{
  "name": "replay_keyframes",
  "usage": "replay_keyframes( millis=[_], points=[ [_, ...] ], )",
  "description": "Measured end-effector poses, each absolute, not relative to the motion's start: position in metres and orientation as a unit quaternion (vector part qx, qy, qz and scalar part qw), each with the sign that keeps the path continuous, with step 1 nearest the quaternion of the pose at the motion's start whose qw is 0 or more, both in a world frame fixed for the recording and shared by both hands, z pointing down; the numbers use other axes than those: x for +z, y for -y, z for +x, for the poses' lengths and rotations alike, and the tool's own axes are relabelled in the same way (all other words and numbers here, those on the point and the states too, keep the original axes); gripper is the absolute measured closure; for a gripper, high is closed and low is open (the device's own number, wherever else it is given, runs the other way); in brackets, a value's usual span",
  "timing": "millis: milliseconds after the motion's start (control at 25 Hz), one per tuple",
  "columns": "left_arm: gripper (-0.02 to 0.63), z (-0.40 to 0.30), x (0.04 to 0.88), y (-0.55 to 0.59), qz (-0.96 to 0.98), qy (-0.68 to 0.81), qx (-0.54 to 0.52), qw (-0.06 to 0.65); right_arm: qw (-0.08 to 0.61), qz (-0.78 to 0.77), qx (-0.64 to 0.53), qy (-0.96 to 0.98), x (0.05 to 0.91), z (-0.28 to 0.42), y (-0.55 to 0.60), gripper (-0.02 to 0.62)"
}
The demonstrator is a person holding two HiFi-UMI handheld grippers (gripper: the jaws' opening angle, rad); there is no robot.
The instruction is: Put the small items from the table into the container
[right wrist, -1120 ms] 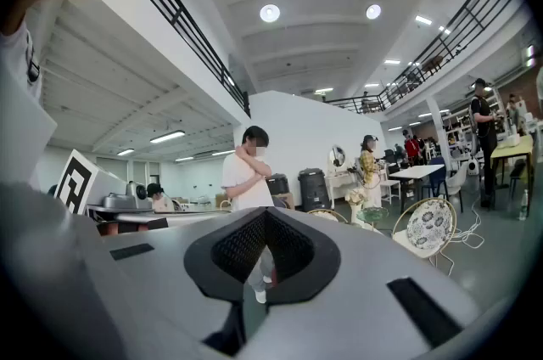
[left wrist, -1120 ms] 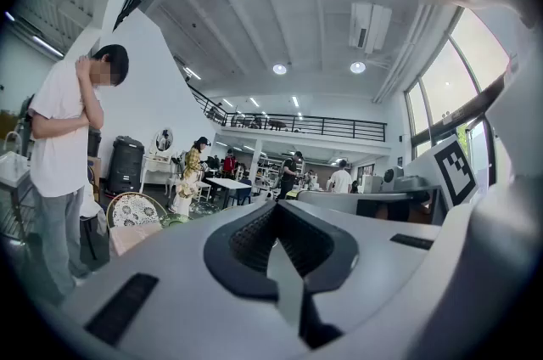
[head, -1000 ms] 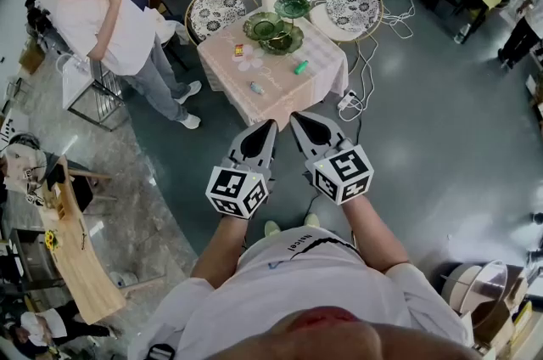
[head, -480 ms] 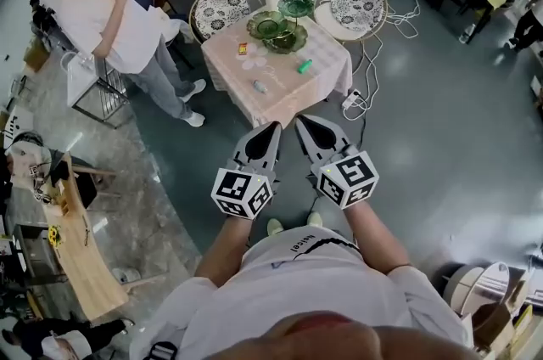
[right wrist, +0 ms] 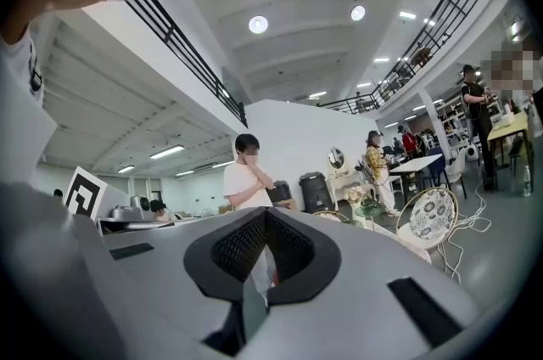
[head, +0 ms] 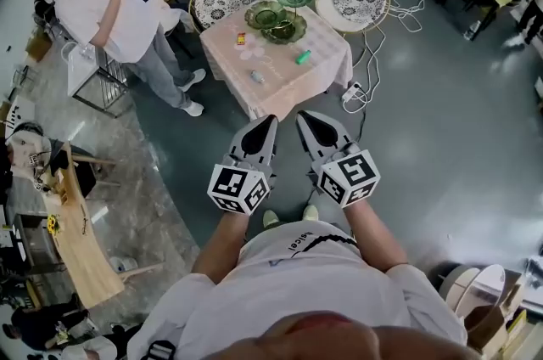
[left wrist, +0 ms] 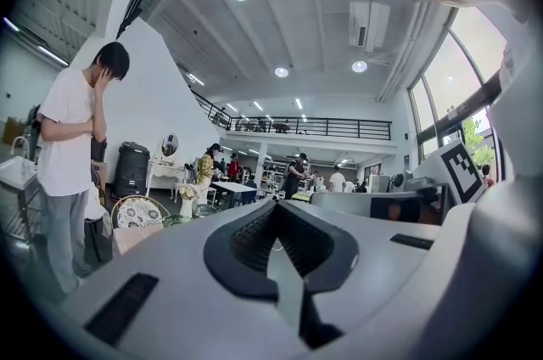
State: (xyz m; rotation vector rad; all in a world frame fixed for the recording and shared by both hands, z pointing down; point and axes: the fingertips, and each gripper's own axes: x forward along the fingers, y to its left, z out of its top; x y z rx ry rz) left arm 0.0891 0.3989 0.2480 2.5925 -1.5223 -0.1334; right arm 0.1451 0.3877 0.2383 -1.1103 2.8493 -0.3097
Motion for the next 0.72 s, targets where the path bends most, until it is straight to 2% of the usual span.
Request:
replay_keyframes(
  millis=[720],
  points=[
    [0.600,0.128,0.268,-0.372,0.852,0.518,-0.022,0.066,0.046,-0.353,-0.120,-0.927,0.261,0.189,-0.356,0.586]
  ],
)
